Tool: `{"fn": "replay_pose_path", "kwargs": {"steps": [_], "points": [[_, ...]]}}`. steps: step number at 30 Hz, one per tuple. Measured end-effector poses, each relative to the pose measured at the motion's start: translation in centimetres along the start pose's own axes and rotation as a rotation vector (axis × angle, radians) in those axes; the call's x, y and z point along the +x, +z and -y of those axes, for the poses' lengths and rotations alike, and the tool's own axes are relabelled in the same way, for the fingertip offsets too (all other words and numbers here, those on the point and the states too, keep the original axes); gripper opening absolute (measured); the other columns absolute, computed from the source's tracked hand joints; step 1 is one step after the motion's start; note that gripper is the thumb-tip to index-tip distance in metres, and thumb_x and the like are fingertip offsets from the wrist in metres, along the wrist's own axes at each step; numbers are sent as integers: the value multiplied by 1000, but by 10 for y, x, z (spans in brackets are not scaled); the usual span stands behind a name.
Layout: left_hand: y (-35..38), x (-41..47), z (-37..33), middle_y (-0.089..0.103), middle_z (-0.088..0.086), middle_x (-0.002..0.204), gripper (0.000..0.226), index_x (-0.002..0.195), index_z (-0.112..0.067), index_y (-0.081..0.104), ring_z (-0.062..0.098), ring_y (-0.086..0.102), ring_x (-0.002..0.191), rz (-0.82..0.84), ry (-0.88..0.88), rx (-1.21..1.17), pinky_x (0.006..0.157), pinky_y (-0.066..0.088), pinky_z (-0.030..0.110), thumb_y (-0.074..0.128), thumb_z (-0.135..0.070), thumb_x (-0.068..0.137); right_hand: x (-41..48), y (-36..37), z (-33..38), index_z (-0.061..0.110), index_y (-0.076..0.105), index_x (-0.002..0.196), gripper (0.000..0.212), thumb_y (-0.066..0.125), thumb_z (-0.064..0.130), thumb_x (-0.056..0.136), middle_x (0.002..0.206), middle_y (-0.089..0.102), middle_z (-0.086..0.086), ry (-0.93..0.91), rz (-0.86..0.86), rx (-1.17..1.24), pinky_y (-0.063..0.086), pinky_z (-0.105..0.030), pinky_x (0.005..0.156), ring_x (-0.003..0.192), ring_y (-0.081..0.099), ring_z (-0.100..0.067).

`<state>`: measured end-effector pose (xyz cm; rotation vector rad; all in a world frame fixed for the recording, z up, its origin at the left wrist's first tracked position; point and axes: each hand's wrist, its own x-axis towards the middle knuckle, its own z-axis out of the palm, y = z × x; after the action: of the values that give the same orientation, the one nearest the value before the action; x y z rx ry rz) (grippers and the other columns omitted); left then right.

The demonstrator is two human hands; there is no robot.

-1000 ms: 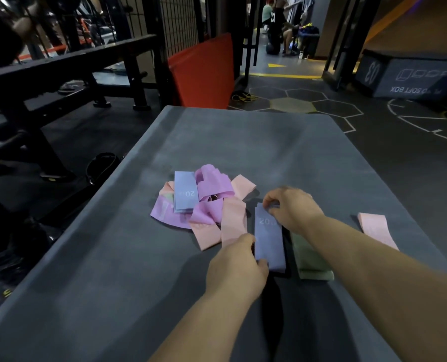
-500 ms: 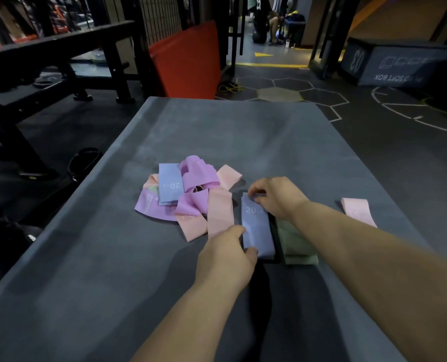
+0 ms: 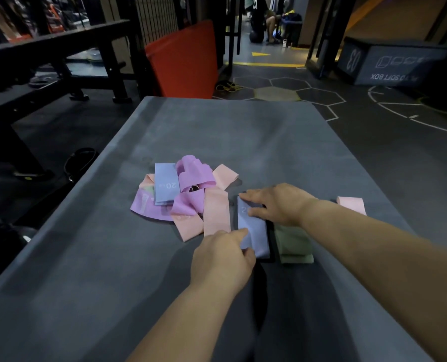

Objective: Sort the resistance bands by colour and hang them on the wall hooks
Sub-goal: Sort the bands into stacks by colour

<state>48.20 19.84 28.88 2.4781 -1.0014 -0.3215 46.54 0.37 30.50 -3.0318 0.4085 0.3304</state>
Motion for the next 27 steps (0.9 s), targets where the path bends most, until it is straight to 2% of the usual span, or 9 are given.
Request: {"fn": "replay_pose_path", "kwargs": {"steps": [3,11,19,22,27], "points": [[0,0,3,62,0,102,29,115,-26,59,22,55,99,10,15,-18,83,49,34,50,-40,92,2,0,1,36,26,149,54,36,50,97,155,29,11,-31,34,-61,31,-32,111,137,38,-19],[-2,1,7,60,-3,87,30,114,-27,59,20,55,89,21,38,-75,80,49,37,59,-44,89,1,5,2,27,17,153,54,28,43,102,160,17,5,-82,41,-88,19,-32,117,145,22,-14],[0,4,9,62,-6,95,34,120,-38,57,19,56,95,31,10,-88,85,49,34,60,-47,87,-1,18,-1,25,11,153,53,24,40,104,161,10,5,-79,-12,-17,5,-25,117,147,8,-9],[1,5,11,62,-8,100,41,127,-45,52,17,56,100,51,-10,-95,87,48,32,60,-49,86,0,21,-2,26,12,153,53,24,40,104,161,10,6,-74,-30,6,4,-24,118,147,8,-9],[2,5,11,62,-8,102,44,128,-45,51,16,56,101,59,-23,-117,87,48,31,60,-49,86,1,22,-2,26,12,153,53,24,40,104,161,11,7,-76,-31,14,4,-23,117,147,8,-8]]}}
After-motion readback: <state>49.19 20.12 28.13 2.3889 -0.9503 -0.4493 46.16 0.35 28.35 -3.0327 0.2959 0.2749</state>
